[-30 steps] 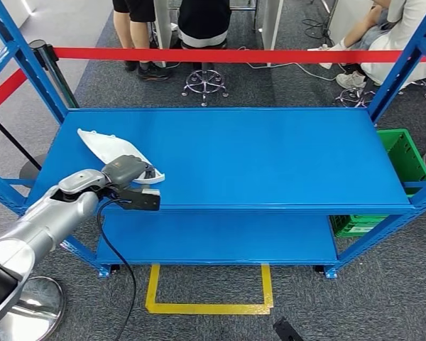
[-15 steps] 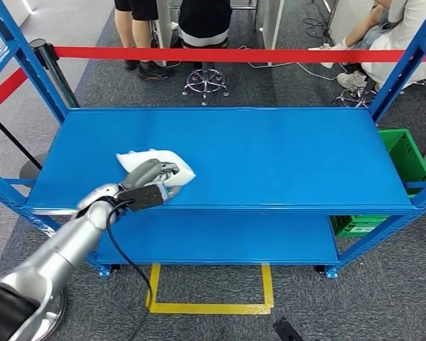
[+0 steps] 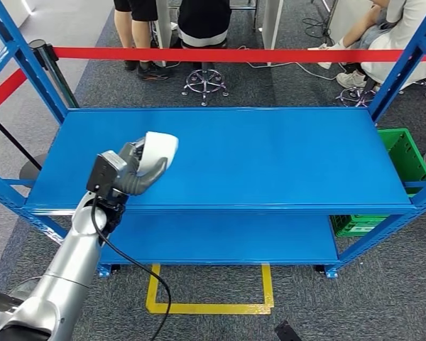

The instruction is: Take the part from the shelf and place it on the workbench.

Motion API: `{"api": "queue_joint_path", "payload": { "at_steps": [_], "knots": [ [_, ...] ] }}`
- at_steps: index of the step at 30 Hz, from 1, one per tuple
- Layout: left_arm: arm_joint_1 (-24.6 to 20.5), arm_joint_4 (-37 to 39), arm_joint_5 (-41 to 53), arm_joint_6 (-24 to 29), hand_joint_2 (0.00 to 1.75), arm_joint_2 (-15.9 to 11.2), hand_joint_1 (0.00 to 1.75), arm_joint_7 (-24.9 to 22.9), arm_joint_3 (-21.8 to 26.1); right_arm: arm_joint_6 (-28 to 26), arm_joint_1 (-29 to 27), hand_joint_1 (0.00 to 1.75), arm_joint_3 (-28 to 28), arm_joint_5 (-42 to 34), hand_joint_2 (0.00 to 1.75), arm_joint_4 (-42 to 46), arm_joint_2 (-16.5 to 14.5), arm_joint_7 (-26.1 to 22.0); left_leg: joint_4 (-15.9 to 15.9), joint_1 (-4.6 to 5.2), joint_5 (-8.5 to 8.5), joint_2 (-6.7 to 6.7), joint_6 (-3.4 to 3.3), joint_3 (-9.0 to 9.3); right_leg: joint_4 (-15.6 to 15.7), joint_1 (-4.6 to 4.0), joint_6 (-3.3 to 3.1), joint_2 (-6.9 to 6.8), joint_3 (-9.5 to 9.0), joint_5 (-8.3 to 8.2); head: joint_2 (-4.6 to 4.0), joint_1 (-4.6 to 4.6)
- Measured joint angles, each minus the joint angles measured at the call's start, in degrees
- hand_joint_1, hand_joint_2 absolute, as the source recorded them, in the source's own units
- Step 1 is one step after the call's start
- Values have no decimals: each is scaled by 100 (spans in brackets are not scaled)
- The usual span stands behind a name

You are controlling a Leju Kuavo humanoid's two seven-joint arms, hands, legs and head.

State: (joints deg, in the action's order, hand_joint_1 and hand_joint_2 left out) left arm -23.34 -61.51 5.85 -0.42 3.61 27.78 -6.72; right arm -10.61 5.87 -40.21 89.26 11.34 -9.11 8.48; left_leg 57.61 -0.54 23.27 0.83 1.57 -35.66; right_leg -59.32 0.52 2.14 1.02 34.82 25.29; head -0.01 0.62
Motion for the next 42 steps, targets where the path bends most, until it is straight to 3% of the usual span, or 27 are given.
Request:
{"api": "queue_joint_path", "payload": {
  "at_steps": [3, 9, 15, 19, 23, 26, 31, 35, 42],
  "knots": [
    [110, -288, -283, 440, 175, 203, 175, -218, 150, -69, -21, 0, -13, -33, 175, 0, -1, 26, 0, 0, 1, 1, -1, -2, 1, 1, 0, -1, 0, 0, 0, -1],
    [187, -1108, -618, 2145, 175, 545, 175, -424, 182, -187, -65, 0, -64, -43, 175, -4, -4, 99, 0, 1, 1, 2, -2, -4, 1, 1, 0, -3, 1, 0, -1, 0],
    [447, -2201, -291, 2788, 175, 642, 175, 312, -136, -194, -98, 0, -119, -3, 175, -6, -4, 81, 0, 0, 2, 2, -2, -4, 1, 0, 2, -3, 1, 2, 0, 0],
    [774, -2952, -4, 2401, 175, 551, 175, 551, -540, -160, -99, 0, -138, -1, 175, -7, -4, 50, 0, 1, 5, 3, -5, -4, 2, 1, 5, -9, -1, 5, -1, 0],
    [1296, -3445, -1060, 1241, 175, 568, 175, 613, -952, -65, -107, 0, -196, -114, 175, -7, -4, 195, 0, 1, 9, 3, -11, -4, 4, 3, 7, -10, -2, 7, 0, -1],
    [1600, -3569, -1313, 599, 175, 573, 175, 751, -1313, -9, -111, 0, -257, -160, 175, -7, -4, 215, 0, 2, 11, 3, -14, -5, 5, 4, 9, -11, -3, 7, -1, -1],
    [1787, -3651, -1407, 430, 175, 574, 175, 818, -1563, 11, -114, 0, -303, -173, 175, -7, -4, 210, 0, 2, 10, 3, -14, -4, 5, 5, 9, -11, -3, 7, 0, 1],
    [1946, -3661, -1600, -86, 175, 623, 175, 857, -1674, -65, -115, 0, -338, -208, 175, -7, -4, 103, 0, 1, 8, 3, -13, -3, 4, 3, 9, -11, -3, 7, 0, -1],
    [2419, -3802, -1191, -333, 175, 722, 175, 1198, -1843, -252, -119, 0, -486, -529, 175, -7, -10, -912, 0, 2, 12, 3, -17, -4, 4, 4, 11, -11, -3, 9, -1, -1]
  ]
}}
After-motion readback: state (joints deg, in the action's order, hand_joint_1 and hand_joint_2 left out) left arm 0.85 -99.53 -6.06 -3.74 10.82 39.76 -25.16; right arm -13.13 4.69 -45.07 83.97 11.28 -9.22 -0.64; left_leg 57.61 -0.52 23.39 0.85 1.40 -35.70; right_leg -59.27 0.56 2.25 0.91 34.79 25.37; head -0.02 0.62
